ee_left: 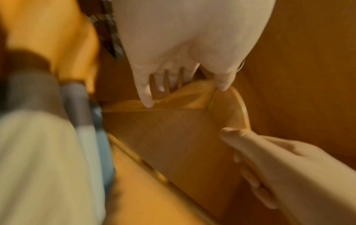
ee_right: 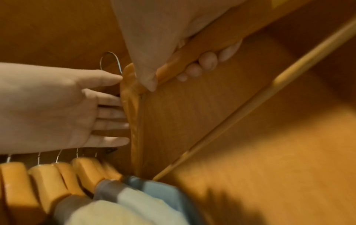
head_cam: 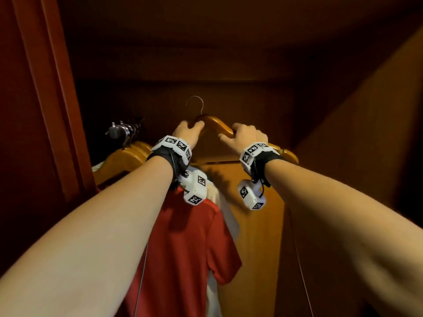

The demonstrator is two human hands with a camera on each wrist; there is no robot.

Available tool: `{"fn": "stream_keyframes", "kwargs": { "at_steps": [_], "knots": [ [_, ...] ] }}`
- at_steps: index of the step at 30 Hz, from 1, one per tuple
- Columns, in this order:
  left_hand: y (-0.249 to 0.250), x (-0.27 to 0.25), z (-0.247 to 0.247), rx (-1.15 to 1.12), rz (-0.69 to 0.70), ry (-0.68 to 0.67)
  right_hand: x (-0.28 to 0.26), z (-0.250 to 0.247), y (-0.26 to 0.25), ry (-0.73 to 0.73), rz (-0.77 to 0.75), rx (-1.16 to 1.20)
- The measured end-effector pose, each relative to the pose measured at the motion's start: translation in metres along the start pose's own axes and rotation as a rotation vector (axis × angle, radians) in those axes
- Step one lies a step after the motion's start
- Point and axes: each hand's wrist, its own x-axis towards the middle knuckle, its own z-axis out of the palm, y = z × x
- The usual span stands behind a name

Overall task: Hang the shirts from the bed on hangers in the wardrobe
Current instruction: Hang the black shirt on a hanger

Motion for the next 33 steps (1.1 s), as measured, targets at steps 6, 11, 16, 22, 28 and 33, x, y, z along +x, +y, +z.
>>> {"fn": "stream_keyframes", "kwargs": {
  "at_steps": [6,11,16,22,28,33],
  "knots": [
    [0.022,-0.028,0.032,-0.191,0.144,-0.212,-0.040,-0.051,0.035,0.082,0.062,-0.022],
    [0.047,-0.062,0.056,-0.263,0.237,-0.283,-0.073,-0.099,0.073,0.035,0.103,-0.031],
    [0.070,-0.116,0.084,-0.322,0.283,-0.346,-0.116,-0.140,0.108,0.005,0.153,-0.076],
    [0.102,-0.196,0.114,-0.399,0.295,-0.420,-0.174,-0.184,0.141,-0.001,0.155,-0.010],
    [0.137,-0.292,0.145,-0.540,0.255,-0.535,-0.253,-0.245,0.184,0.067,0.226,-0.103],
    [0.165,-0.379,0.179,-0.664,0.249,-0.683,-0.327,-0.290,0.231,0.103,0.318,-0.120]
  ]
}}
